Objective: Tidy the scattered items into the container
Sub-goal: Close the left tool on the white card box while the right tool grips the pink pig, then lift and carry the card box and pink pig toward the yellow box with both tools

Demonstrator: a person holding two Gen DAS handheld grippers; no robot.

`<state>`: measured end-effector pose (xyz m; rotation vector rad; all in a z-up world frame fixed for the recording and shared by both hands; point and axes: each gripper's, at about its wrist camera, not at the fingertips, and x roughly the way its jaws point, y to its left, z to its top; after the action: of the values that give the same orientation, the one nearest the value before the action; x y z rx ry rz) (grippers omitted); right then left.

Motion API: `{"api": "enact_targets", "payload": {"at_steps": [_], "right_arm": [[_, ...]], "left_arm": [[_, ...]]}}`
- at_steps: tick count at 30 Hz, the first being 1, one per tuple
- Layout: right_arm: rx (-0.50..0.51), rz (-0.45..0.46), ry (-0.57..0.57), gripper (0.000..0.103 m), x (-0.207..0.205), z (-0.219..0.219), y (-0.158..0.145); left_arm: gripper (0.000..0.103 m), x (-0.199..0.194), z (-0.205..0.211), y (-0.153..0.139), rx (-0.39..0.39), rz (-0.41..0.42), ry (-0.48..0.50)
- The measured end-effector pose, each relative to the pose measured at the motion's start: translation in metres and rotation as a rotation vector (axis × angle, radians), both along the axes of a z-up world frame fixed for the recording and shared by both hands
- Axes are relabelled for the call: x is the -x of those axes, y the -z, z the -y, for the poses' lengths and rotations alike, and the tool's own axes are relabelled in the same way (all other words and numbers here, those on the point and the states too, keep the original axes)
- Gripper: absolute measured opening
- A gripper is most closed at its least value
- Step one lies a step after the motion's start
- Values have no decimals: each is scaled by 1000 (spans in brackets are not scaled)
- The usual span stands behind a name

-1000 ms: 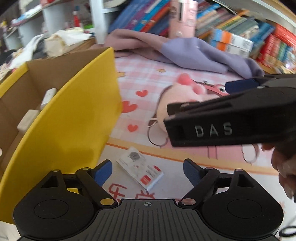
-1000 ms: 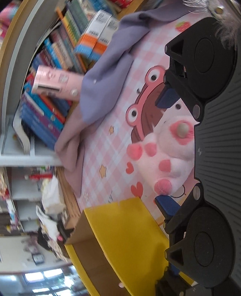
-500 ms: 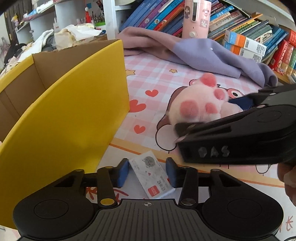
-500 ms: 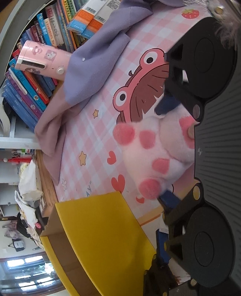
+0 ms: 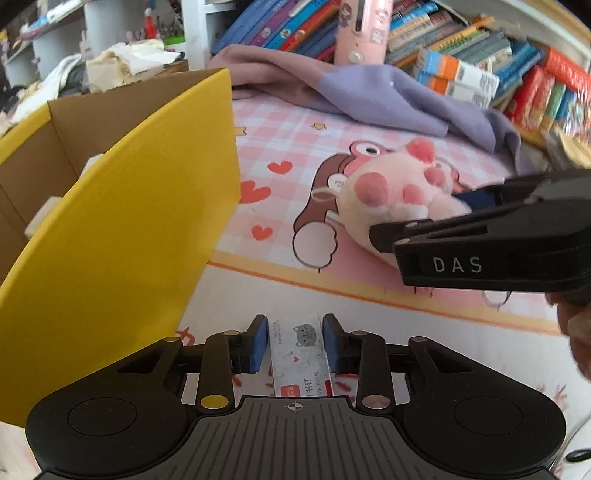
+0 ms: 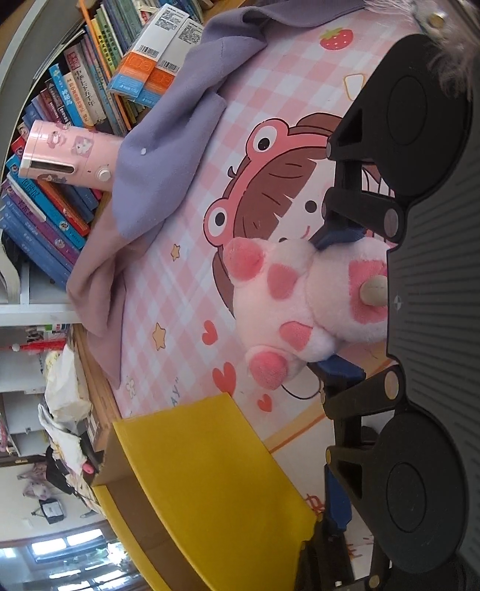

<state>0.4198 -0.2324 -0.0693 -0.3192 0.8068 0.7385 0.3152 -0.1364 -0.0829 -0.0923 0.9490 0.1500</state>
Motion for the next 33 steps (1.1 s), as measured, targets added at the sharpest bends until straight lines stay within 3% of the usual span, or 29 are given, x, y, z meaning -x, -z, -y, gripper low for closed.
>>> {"api": "enact_targets", "payload": {"at_steps": [3,7,9,10,12,15,25,33], "right_arm": [[21,15,-18,63,2,-5,0],[45,59,-36,78,0,-15,-2],[57,66,-39,80,-4,-20,-1],[59,59,-40,79,-7,-21,1],[53,15,-34,65,-13,-22,6],[17,-27,6,59,-16,-15,6],[-50,-18,88,58,11,9,-16],[-67,39,167,58,48,33,-48]], "left_arm": [[51,2,4,1,-15,-20,25],[50,7,7,1,-31,-27,39],[40,9,6,0,-32,-23,41],[31,9,6,0,-34,-18,46],[29,10,6,0,-36,-13,61],[28,13,5,-2,-30,-21,70],[28,33,11,-31,-56,93,161],[28,54,13,-61,-29,203,240]]}}
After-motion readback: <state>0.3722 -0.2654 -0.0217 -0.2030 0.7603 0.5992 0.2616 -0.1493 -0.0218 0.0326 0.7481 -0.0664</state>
